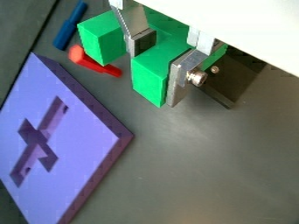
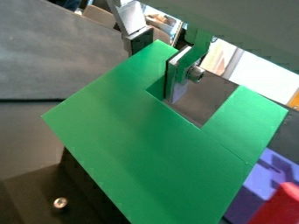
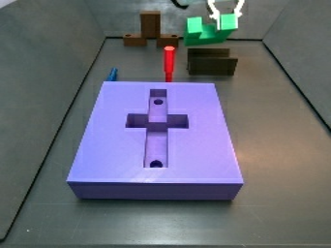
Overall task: Pick up the green object. Move up. Place the green object on the fixture. Regrasp the green object. Move to above the board. Insert the green object.
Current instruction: Place the green object on the fixture.
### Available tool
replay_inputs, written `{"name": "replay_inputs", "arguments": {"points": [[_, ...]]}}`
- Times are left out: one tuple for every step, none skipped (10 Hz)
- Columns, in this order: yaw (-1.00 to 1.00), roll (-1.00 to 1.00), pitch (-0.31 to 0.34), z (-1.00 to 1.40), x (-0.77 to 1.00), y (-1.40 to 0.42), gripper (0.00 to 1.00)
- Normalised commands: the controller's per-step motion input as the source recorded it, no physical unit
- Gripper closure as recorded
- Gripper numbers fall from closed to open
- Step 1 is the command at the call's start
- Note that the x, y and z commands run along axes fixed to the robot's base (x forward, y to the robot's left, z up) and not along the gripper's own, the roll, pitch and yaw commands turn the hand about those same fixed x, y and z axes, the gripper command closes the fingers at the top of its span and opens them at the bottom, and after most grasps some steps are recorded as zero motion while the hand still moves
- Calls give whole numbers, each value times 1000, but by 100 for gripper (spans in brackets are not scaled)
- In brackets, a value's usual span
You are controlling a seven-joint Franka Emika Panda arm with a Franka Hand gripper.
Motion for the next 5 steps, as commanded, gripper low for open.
{"name": "replay_inputs", "arguments": {"points": [[-86,-23,186,-283,580,143,100],[-89,0,89,-369,480,83,100],[-191,0,40,-460,343,20,100],[-240,-283,0,-406,197,0,100],[-174,-534,0,-326,223,17,100]]}}
